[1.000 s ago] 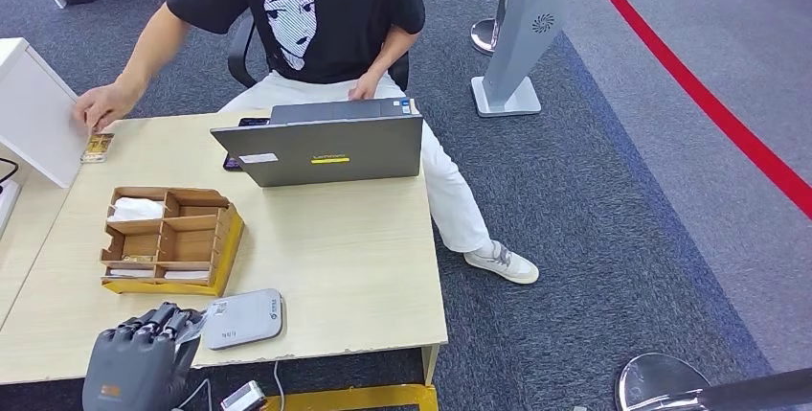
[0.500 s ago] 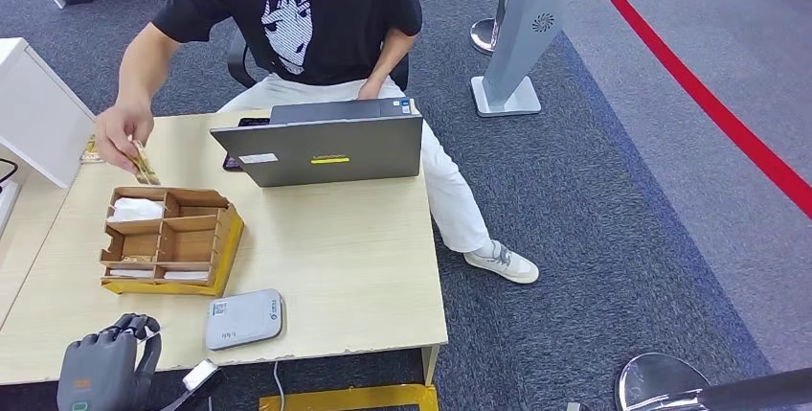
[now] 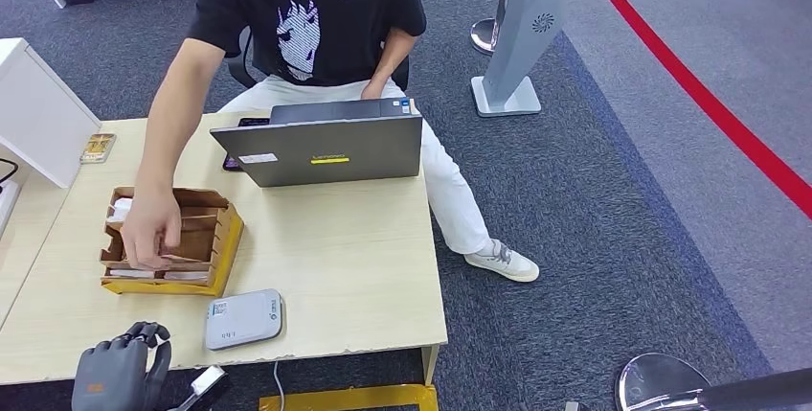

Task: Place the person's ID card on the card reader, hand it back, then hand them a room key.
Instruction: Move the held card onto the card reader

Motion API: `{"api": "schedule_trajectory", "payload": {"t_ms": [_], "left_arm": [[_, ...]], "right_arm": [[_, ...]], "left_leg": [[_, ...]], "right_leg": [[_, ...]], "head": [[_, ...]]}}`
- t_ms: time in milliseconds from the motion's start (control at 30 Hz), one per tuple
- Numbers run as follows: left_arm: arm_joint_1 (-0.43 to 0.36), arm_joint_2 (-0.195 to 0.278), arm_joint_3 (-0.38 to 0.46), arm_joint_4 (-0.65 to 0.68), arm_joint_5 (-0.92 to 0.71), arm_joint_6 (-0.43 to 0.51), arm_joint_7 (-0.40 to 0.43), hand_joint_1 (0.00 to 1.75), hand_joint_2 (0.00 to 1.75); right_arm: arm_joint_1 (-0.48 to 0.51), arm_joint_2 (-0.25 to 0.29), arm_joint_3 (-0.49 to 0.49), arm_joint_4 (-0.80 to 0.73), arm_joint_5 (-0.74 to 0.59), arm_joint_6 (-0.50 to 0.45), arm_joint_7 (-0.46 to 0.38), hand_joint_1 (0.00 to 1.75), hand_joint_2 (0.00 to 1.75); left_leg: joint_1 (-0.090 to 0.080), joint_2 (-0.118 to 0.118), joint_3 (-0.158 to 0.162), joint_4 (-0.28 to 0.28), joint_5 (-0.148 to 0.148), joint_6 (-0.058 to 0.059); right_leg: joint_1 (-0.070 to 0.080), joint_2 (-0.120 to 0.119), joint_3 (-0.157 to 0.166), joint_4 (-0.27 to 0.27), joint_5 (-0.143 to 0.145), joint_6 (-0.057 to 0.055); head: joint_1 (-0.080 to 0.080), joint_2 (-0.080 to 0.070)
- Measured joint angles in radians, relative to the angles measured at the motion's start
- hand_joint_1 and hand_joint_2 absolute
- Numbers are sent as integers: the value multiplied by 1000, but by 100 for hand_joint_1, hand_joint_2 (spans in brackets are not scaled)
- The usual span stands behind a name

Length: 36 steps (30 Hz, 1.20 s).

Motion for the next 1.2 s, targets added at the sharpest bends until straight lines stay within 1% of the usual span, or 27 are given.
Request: {"api": "schedule_trajectory", "payload": {"t_ms": [200, 333, 400, 533, 633, 800, 1033, 1200], "left_arm": [[0, -7, 0, 0, -1, 2, -5, 175, 175], [7, -16, -6, -12, -9, 33, -35, 175, 175], [16, -22, -27, -35, -17, 42, -35, 175, 175], [24, -23, -105, -79, -26, 39, -1, 175, 175], [24, -21, -153, -89, -27, 37, 16, 175, 175], [21, -12, -188, -87, -17, 38, 33, 175, 175], [12, 0, -191, -54, 6, 41, 41, 175, 175], [-19, 13, -190, 47, -11, 43, 53, 175, 175]], "right_arm": [[0, 0, 0, 0, 0, 0, 0, 0, 175], [0, 0, 0, 0, 10, 0, 0, 0, 175], [0, 0, -2, 0, 19, 0, 1, 0, 175], [0, 3, -7, -1, 36, 0, 1, 0, 175], [0, 5, -8, -1, 44, 1, 2, 0, 175], [0, 8, -9, -3, 57, 3, 3, 0, 175], [0, 9, -11, -5, 77, 5, 4, 0, 175], [-1, 14, -11, -5, 101, 5, 9, 0, 175]], "left_leg": [[0, 0, 0, 0, 0, 0], [0, 0, 0, 0, 0, 0], [0, 0, 0, 0, 0, 0], [-1, 0, 0, 0, 0, 0], [0, 0, 0, 0, 0, 0], [0, 0, 0, 0, 0, 0], [0, 0, 0, 0, 0, 0], [0, 0, 0, 0, 0, 0]], "right_leg": [[0, 0, 0, 0, 0, 0], [0, 0, 0, 0, 0, 0], [0, 0, 0, 0, 0, 0], [0, 0, 0, 0, 0, 0], [0, 0, 0, 0, 0, 0], [0, 0, 0, 0, 0, 0], [0, 0, 0, 0, 0, 0], [0, 0, 0, 0, 0, 0]], "head": [[0, 0], [0, 0], [0, 0], [0, 0], [0, 0], [0, 0], [0, 0], [0, 0]]}}
